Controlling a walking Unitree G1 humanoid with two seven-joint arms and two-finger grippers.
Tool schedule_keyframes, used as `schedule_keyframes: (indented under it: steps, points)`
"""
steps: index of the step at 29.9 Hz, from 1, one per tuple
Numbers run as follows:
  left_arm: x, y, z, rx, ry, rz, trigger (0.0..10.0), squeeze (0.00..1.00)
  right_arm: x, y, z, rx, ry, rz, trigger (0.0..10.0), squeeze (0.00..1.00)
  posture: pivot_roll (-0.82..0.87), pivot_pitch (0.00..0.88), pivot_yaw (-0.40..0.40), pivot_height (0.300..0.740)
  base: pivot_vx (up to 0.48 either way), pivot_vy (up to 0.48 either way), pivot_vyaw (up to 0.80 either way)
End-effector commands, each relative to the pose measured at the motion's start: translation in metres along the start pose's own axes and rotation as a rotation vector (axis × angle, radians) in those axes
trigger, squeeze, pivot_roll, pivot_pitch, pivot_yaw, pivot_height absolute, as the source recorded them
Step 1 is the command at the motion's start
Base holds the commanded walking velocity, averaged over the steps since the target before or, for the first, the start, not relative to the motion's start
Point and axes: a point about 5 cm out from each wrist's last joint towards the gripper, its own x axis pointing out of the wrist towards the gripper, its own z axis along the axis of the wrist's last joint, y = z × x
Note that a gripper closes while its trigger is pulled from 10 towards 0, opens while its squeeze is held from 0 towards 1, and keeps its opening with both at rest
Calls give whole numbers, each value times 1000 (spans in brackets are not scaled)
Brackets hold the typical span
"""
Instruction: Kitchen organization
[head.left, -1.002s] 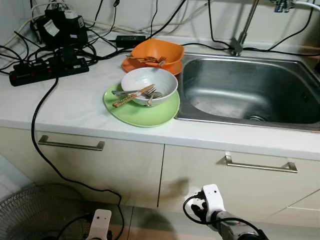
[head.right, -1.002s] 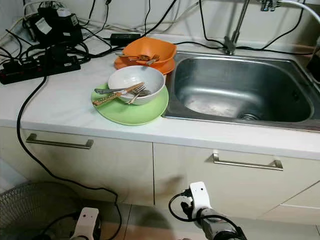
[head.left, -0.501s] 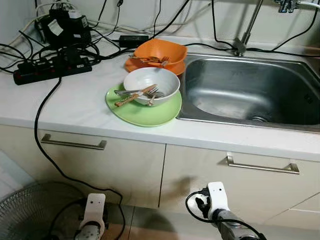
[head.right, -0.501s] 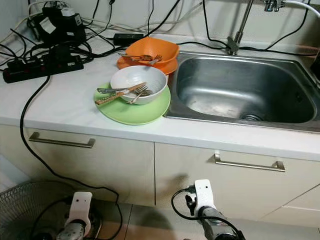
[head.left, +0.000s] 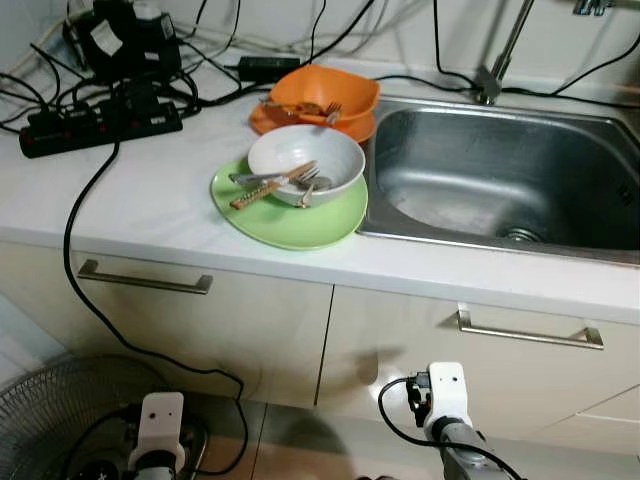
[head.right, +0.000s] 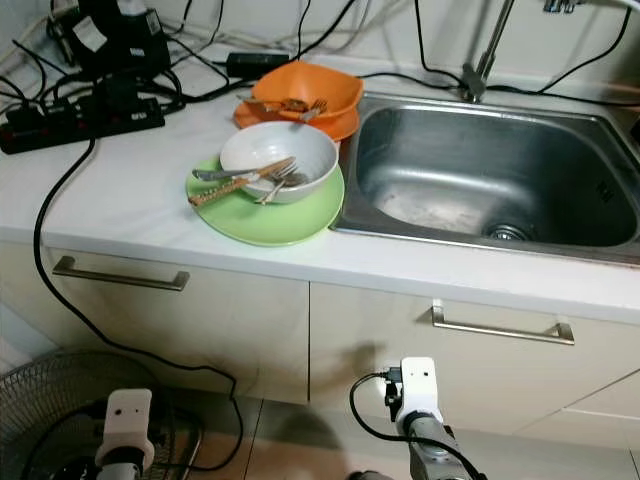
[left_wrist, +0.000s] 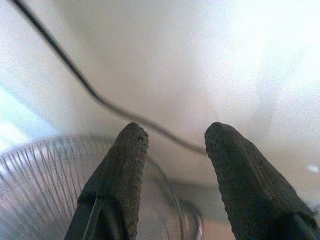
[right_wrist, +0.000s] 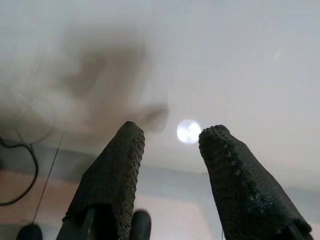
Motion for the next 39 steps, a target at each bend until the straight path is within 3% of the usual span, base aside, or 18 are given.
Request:
schedule_keyframes:
  steps: [1,7,15,21,33,34,35,36,38,39]
  points:
    - [-3,1,11,29,-77,3,10000,0,-1,-1,2,-15,-33,-11,10000,0,-15,103,-30,732,0,0,0]
    - [-6,-1,35,77,-201,-13,10000,0,-2,-3,6,-35,-83,-35,10000,0,-14,110,-33,732,0,0,0]
    - [-8,11,71,96,-331,46,10000,0,-5,-5,13,-22,-187,-118,10000,0,-38,118,-22,732,0,0,0]
    - [-9,19,83,96,-354,88,10000,0,-5,-4,18,-41,-225,-136,10000,0,-46,114,-13,732,0,0,0]
    - [0,16,99,83,-369,107,10000,0,1,-2,30,-58,-246,-144,10000,0,-41,72,-15,732,0,0,0]
    - [0,17,100,81,-371,110,10000,0,1,-5,33,-68,-264,-151,10000,0,-42,72,-15,732,0,0,0]
    - [1,18,102,79,-374,115,10000,0,-3,-39,56,-71,-396,-192,10000,0,-43,69,-15,732,0,0,0]
    - [1,18,102,79,-374,115,10000,0,-3,-39,56,-71,-396,-192,10000,0,-43,69,-15,732,0,0,0]
    - [3,24,112,76,-407,136,10000,0,-31,-94,111,-113,-678,-247,10000,0,-43,67,-13,732,0,0,0]
    - [3,24,112,76,-407,136,10000,0,-31,-94,111,-113,-678,-247,10000,0,-43,67,-13,732,0,0,0]
